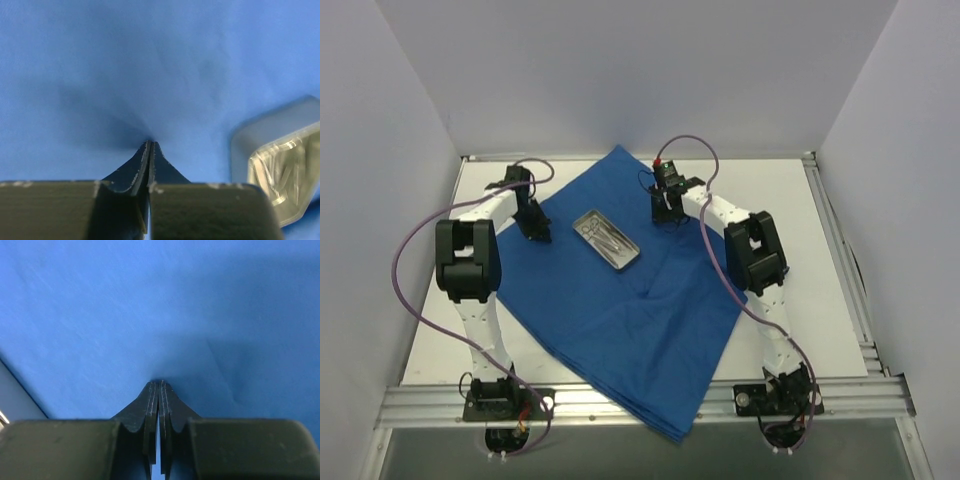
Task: Open and lay out the surgical kit
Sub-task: Smooth out the surgical kit at the center of the board.
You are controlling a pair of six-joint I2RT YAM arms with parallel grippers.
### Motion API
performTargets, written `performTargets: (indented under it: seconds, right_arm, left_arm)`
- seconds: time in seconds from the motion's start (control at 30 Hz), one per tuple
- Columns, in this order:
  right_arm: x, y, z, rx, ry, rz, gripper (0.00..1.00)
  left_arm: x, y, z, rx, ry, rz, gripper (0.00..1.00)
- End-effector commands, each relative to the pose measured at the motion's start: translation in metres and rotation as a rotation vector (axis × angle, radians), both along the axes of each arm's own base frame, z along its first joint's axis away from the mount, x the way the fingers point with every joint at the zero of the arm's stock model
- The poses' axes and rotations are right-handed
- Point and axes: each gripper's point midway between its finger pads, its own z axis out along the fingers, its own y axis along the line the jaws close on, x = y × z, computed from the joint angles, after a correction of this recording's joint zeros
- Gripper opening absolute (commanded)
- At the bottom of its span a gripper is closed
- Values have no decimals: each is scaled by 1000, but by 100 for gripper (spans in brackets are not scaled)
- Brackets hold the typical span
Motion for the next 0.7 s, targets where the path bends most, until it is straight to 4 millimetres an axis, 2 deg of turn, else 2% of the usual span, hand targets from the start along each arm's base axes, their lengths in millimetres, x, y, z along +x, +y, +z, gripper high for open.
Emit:
performTargets:
  seconds: [0.0,0.07,0.1,0.13,0.23,0.27,0.33,0.4,0.43,0.47,0.67]
  right_arm:
    - [-6,5,-31,-6,64,32,0]
    - [-8,7,-44,0,87,40,0]
    - [-4,10,-43,7,80,43,0]
    - [-4,11,-51,4,92,45,0]
    - [5,17,-51,20,81,54,0]
    - [5,18,-59,19,93,58,0]
    - [13,25,-55,39,81,70,0]
    - [13,32,-65,54,106,87,0]
    - [20,39,-56,71,85,95,0]
    - [19,42,-65,71,99,103,0]
    - [15,61,-72,105,126,149,0]
  left_arm:
    - [6,19,-13,40,53,49,2]
    - [5,20,-22,35,72,54,2]
    - [5,35,-23,36,83,86,2]
    - [7,45,-27,35,96,107,2]
    - [6,65,-34,21,122,144,2]
    - [6,70,-35,17,123,151,2]
    - [3,79,-37,15,135,170,2]
    - [-2,86,-41,23,151,182,2]
    - [-5,89,-42,26,156,189,2]
    - [-10,94,-45,29,169,201,2]
    - [-29,101,-51,30,200,263,2]
